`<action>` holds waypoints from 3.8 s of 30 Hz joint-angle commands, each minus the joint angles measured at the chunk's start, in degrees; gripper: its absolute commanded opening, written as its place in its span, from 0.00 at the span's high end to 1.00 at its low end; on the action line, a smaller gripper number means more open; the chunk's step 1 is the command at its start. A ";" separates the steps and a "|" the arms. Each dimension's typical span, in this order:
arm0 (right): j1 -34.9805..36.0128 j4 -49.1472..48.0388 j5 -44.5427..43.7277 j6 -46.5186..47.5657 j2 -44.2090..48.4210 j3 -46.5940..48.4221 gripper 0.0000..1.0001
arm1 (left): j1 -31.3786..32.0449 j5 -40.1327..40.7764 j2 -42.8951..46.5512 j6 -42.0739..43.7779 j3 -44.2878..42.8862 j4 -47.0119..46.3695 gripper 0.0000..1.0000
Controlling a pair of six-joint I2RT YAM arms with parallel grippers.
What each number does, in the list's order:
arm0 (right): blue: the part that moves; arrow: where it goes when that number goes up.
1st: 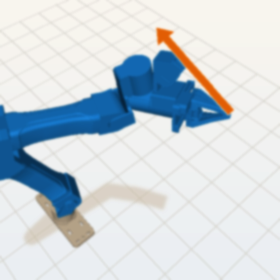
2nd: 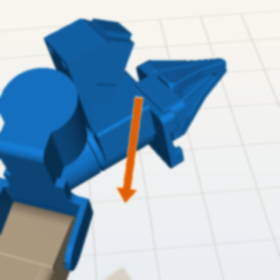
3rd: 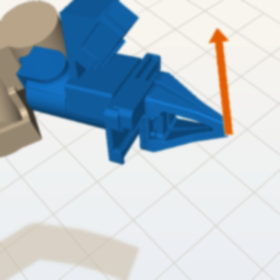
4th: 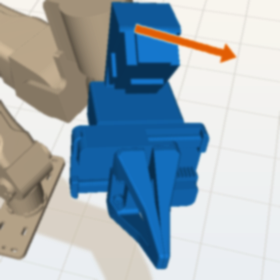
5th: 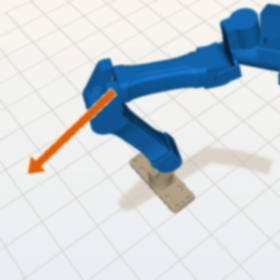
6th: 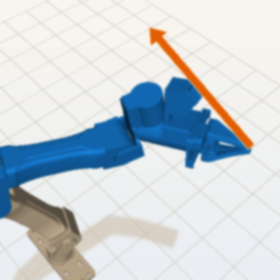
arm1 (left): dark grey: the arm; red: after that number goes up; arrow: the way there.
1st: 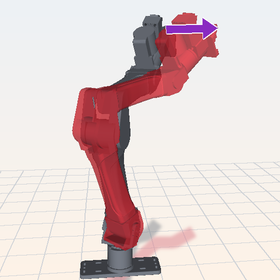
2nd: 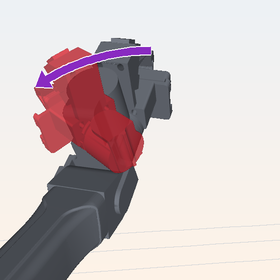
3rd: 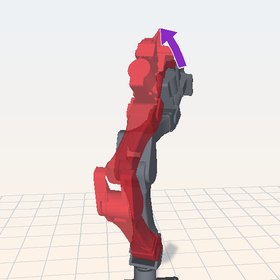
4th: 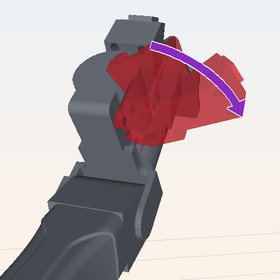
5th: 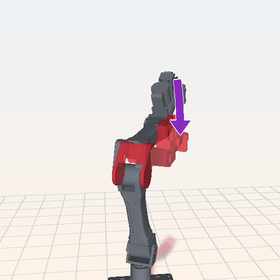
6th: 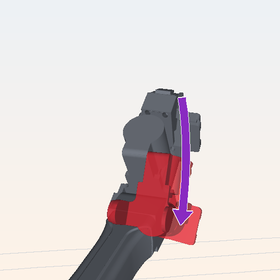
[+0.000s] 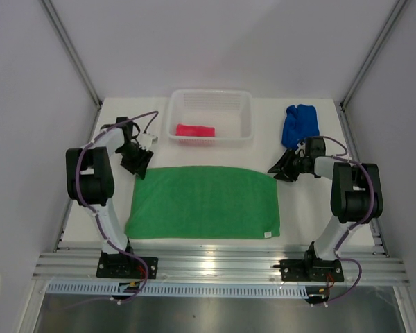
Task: Roll the towels
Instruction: Fold the towel
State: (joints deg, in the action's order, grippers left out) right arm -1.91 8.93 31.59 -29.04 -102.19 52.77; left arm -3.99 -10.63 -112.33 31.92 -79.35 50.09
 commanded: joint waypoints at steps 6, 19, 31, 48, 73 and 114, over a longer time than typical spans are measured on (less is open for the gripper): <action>1.30 -0.32 0.48 -1.46 -3.10 0.40 0.57 | 1.00 -2.73 -1.13 4.20 -4.41 2.03 0.50; 1.74 1.71 2.42 -0.41 -3.28 3.04 0.89 | 2.76 0.70 -4.65 8.42 -9.42 7.21 0.70; 4.98 -0.76 5.32 0.73 4.01 4.26 1.00 | 2.85 -1.93 -1.66 9.12 -8.02 7.40 0.99; 9.56 8.99 -12.52 8.47 8.68 8.21 0.50 | 2.85 -0.09 -0.96 8.86 -6.61 5.81 1.00; 13.69 9.53 -10.41 13.31 3.84 5.94 0.90 | 2.85 0.35 -0.69 9.03 -5.64 5.20 0.99; 6.48 8.32 -6.46 -6.71 14.39 -3.37 0.51 | 2.23 0.88 -0.87 9.04 -5.82 5.20 0.99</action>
State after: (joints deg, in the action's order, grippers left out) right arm 3.64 19.09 20.49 -28.23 -85.45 53.84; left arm -1.52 -9.63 -116.25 39.70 -85.17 55.40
